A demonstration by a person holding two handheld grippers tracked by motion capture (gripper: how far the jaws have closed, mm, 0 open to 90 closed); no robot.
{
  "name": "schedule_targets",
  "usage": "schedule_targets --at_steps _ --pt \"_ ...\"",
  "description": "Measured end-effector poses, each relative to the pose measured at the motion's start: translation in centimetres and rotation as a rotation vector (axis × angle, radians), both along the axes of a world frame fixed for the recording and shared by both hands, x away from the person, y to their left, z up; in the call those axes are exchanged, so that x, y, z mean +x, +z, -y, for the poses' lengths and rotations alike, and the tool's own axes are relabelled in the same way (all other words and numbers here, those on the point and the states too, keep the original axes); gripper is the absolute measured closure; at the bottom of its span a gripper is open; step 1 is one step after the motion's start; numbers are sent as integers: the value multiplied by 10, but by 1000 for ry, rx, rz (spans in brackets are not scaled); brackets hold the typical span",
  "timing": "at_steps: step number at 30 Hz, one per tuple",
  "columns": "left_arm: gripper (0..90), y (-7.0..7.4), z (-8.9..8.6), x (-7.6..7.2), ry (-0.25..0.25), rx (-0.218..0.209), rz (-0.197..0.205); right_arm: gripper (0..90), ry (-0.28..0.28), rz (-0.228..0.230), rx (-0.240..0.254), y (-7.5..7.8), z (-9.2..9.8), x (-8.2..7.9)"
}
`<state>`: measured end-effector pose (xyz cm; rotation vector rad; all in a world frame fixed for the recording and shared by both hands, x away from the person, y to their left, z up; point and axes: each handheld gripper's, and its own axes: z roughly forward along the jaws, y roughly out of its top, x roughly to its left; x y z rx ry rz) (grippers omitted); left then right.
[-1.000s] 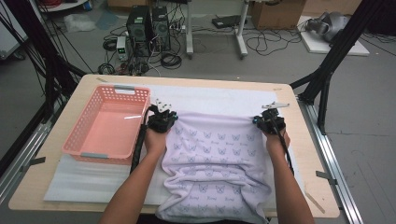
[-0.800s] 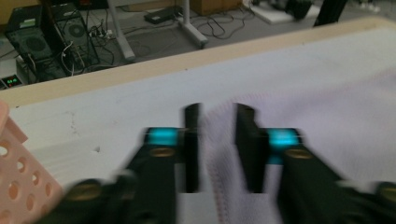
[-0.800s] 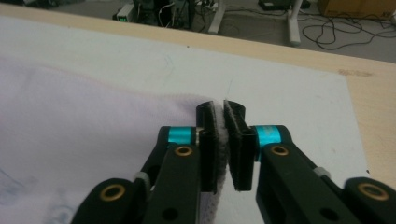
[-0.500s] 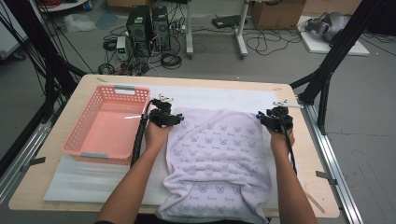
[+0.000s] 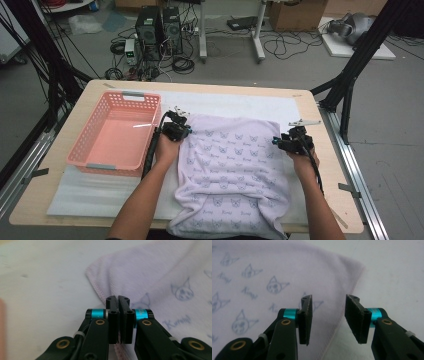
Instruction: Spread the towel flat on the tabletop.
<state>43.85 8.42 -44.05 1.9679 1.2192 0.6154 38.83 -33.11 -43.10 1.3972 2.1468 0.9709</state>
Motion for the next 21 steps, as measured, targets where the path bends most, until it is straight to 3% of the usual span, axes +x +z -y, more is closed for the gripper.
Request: schedule_targets --at_steps 1,3,6,8,9,10,11,12,13,14,16,17,18,20,21 --pt "867 0 -3 2 36 -20 19 549 5 -2 3 -1 0 -3" --pt "859 -1 -7 4 54 -57 32 533 16 1 27 -2 0 -10" --pt "680 -3 -8 4 53 -89 6 557 57 -52 52 -6 -1 -16" --pt "565 -2 -8 3 48 -103 -16 629 89 -73 39 -11 -6 -18" --pt "557 -1 -7 1 35 -106 -21 740 88 -47 -1 -11 -9 -19" --pt "548 1 -7 0 24 -106 -24 856 117 -43 -5 -11 -9 -18" --pt "527 3 -7 -3 18 -116 -20 866 115 -28 -34 -11 -10 -16" --pt "523 5 -7 -6 11 -142 -20 872 95 -14 -71 -10 -10 -14" --pt "515 7 -7 -9 2 -156 -35 873 56 24 -137 -9 -10 -11" --pt "490 9 -7 -12 -10 -155 -47 873 16 65 -168 -10 -6 -6" --pt "484 10 -6 -23 -41 -162 -39 871 -81 95 -119 -12 5 4" --pt "484 10 -7 -29 -55 -157 -43 867 -107 82 -73 -13 10 8" --pt "486 9 -8 -34 -72 -162 -52 857 -119 75 -38 -14 13 10" --pt "486 4 -9 -42 -97 -175 -71 825 -121 80 -31 -13 13 8" --pt "486 3 -9 -44 -117 -178 -112 768 -113 86 -37 -12 12 5"
